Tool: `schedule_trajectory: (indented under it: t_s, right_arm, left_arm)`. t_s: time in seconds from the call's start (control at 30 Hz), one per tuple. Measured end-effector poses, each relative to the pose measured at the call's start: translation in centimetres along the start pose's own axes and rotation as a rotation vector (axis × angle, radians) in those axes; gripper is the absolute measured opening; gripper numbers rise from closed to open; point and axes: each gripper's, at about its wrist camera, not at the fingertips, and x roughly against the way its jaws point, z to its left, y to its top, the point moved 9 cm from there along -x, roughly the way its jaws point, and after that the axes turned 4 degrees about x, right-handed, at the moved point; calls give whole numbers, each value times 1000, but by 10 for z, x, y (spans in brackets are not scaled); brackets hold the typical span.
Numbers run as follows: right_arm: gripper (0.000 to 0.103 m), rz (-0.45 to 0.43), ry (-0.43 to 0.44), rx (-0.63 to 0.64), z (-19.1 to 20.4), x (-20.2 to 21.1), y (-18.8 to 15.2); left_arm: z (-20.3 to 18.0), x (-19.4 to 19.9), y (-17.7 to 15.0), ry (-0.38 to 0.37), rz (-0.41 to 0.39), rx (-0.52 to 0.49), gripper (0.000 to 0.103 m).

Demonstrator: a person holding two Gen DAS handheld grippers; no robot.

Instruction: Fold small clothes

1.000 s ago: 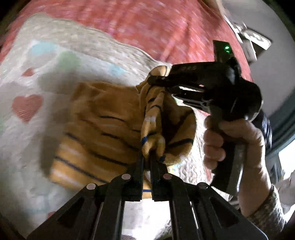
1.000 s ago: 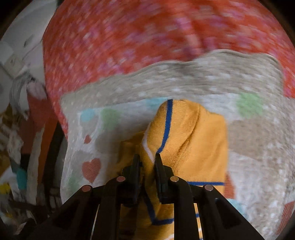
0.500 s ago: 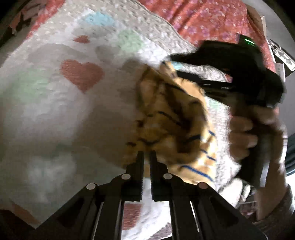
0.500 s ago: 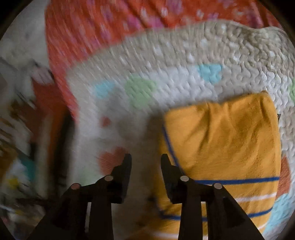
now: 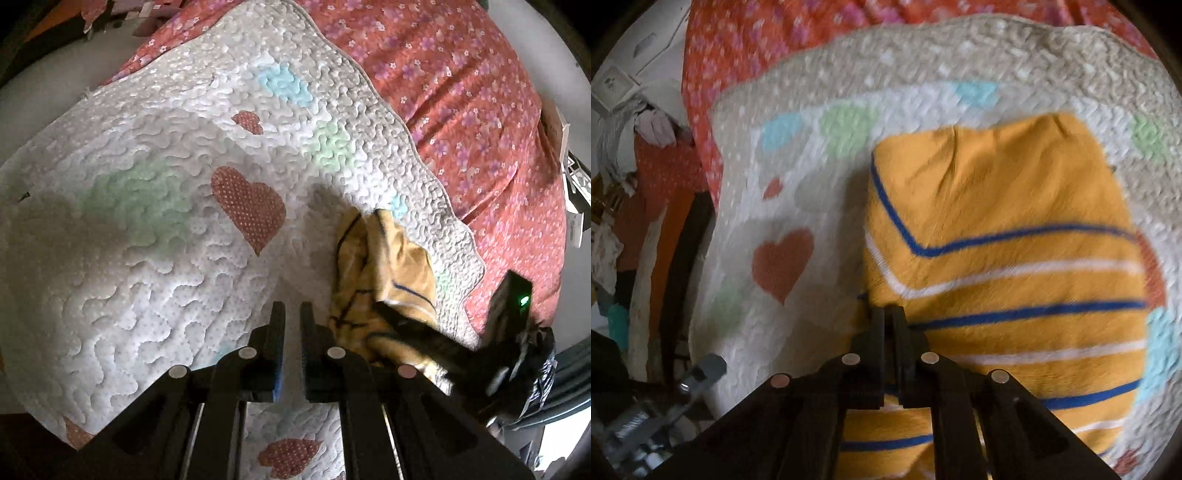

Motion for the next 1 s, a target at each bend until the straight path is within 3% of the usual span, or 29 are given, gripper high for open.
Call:
schedule_trajectory:
  t_s: [0.07, 0.17, 0.33, 0.4, 0.5, 0.57, 0.6, 0.67, 0.83, 0.93, 1.0]
  right_arm:
    - [7, 3, -2, 39, 9, 1, -2]
    - [7, -75, 65, 58, 21, 37, 7]
    - [7, -141, -21, 43, 11, 68, -8]
    - [7, -119, -43, 52, 10, 57, -24]
    - [7, 23, 17, 57, 27, 9, -60]
    - [9, -25, -11, 96, 35, 0, -66]
    - [11, -30, -19, 110, 38, 1, -65]
    - [31, -27, 43, 106, 42, 9, -63]
    - [31, -43, 152, 72, 32, 50, -61]
    - [35, -156, 129, 16, -3, 91, -47]
    - [48, -231, 72, -51, -42, 114, -36]
  left_arm:
    - [-1, -1, -1, -2, 7, 4, 6]
    - [-3, -2, -1, -9, 14, -1, 7]
    - [0, -2, 3, -13, 15, 14, 12]
    - [-1, -1, 6, -21, 3, 23, 12]
    - [-3, 1, 7, -21, -9, 16, 15]
    - [-4, 3, 9, -14, -22, 11, 17]
    - [-4, 4, 10, -10, -27, 11, 17]
    - [-2, 6, 13, -6, -39, 21, 18]
    - [-5, 0, 18, -12, -26, 27, 29]
    - [-19, -12, 13, -25, 21, -23, 36]
    - [-35, -21, 10, -39, 45, -74, 39]
